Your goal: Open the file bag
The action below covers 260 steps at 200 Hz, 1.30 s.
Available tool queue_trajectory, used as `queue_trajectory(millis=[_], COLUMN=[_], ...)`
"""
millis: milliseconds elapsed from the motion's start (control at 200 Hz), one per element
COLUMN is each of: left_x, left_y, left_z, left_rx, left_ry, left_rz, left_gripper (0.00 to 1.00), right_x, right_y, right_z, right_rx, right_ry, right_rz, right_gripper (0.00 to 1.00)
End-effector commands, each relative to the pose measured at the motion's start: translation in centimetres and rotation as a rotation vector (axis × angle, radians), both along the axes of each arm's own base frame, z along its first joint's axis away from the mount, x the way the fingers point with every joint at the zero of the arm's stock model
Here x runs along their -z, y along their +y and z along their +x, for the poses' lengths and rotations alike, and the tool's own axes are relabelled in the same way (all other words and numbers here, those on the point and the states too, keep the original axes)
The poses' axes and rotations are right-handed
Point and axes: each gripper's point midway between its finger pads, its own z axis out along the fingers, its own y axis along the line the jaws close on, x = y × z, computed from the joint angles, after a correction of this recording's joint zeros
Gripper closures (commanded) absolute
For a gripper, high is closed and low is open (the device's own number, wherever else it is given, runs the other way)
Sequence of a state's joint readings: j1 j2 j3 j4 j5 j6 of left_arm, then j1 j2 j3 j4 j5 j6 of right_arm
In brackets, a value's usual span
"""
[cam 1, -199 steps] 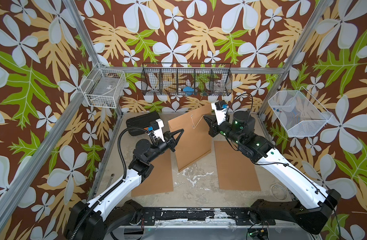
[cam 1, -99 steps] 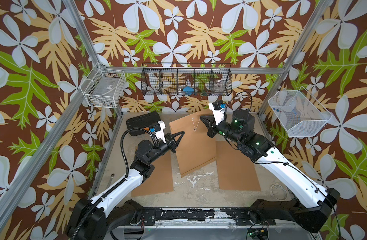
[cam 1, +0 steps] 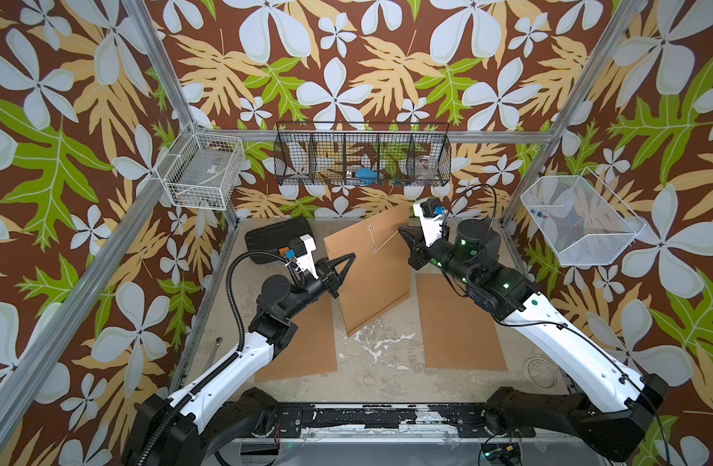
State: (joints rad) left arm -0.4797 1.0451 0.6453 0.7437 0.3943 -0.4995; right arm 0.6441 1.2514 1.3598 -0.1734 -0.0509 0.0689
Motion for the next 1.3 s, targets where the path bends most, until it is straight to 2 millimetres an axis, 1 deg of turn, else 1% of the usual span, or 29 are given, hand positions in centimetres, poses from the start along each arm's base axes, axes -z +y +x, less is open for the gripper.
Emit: queue_trajectory(millis=[0, 265, 400, 566, 766, 911, 1181, 1296], left_x=[-0.5, -0.4, -0.1, 0.4, 0.9, 0.7, -0.6, -1.1], left_y=[0.1, 0.3, 0.2, -0.1, -0.5, -0.7, -0.8, -0.7], left_z=[-0.5, -0.9, -0.7, 0.0, 0.7, 0.9, 1.3, 1.7], left_rx=[0.006, 0.007, 0.006, 0.001, 0.009, 0.015, 0.005, -0.006], left_ry=[-0.03, -0.039, -0.028, -0.013, 0.003, 0.003, -0.017, -0.023], left_rz=[-0.006, 0.004, 0.011, 0.021, 0.017, 0.005, -0.009, -0.021], left_gripper=[1.0, 1.0, 1.0, 1.0, 1.0, 1.0, 1.0, 1.0], right_x=[-1.2, -3.5, -4.6, -5.3, -4.8, -4.1, -3.0, -2.6], right_y=[-0.7, -0.4, 0.8, 2.6, 4.8, 6.3, 8.1, 8.5], right_z=[0.6, 0.7, -0.1, -1.6, -3.0, -3.7, -4.3, -4.6], right_rx=[0.041, 0.029, -0.049, -0.176, -0.276, -0.324, -0.379, -0.394], right_ry=[-0.046, -0.094, -0.102, -0.093, -0.068, -0.045, -0.014, -0.002], right_rz=[-0.024, -0.03, -0.003, 0.044, 0.051, 0.053, 0.067, 0.071], right_gripper=[1.0, 1.0, 1.0, 1.0, 1.0, 1.0, 1.0, 1.0])
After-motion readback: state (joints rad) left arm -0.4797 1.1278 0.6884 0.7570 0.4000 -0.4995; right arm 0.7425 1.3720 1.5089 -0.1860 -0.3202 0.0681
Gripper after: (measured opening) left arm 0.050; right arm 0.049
